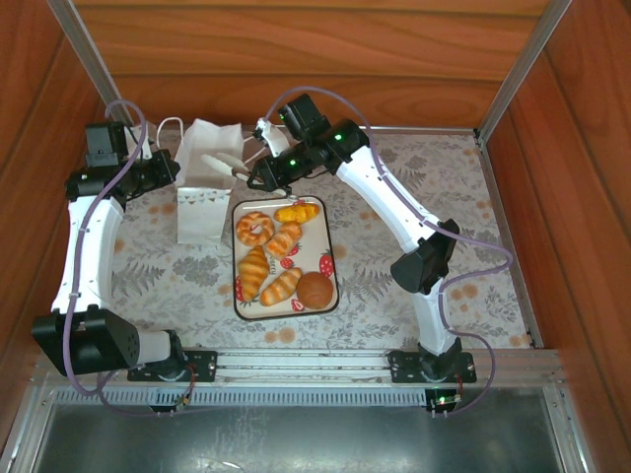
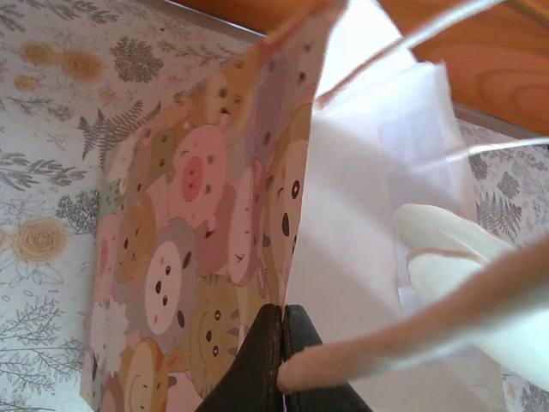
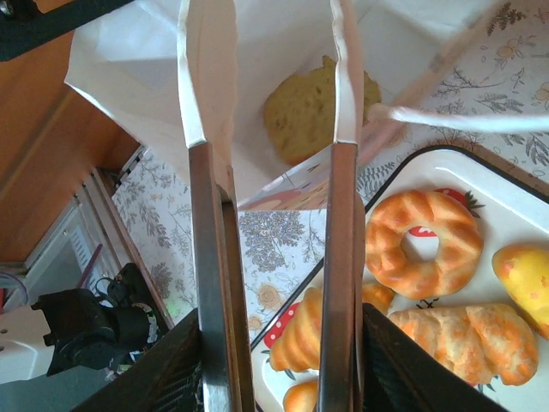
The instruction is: Place the fake bread into the paper bag
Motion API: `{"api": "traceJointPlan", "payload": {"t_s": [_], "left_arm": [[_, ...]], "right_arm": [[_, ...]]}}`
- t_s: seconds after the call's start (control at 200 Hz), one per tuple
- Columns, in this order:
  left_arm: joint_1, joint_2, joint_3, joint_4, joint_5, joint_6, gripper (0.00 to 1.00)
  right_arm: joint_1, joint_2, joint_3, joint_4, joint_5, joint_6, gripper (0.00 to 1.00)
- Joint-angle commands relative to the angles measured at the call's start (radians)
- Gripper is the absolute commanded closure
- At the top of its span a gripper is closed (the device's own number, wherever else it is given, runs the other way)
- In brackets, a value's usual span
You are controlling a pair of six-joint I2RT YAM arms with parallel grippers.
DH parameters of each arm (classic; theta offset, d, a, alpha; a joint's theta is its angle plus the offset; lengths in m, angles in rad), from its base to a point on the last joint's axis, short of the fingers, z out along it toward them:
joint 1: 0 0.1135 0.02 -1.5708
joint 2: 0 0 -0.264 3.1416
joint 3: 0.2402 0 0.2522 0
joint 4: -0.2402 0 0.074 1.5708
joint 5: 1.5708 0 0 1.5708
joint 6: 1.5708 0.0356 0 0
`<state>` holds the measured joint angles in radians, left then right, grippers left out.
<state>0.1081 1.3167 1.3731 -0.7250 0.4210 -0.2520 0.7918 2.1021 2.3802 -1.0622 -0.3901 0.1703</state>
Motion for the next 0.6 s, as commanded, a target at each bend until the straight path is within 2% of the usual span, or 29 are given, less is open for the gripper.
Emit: {"api": "traceJointPlan", "payload": {"t_s": [0.0, 0.315, 0.595], "left_arm": [[-0.007, 0.007, -0.007, 0.022, 0.016, -0.004, 1.0], [-0.006, 0.006, -0.008, 0.023, 0.011, -0.006, 1.0], [-0.007, 0.009, -0.011, 0.024, 0.012, -0.015, 1.0]], "right_arm": [[0.006, -0.029, 0.029, 0.021, 0.006, -0.006, 0.55], [0.006, -0.089, 0.0, 0.062, 0.0, -0.005, 0.55], [-0.005, -0.244, -0.138, 0.196, -0.018, 0.013, 0.55]]}}
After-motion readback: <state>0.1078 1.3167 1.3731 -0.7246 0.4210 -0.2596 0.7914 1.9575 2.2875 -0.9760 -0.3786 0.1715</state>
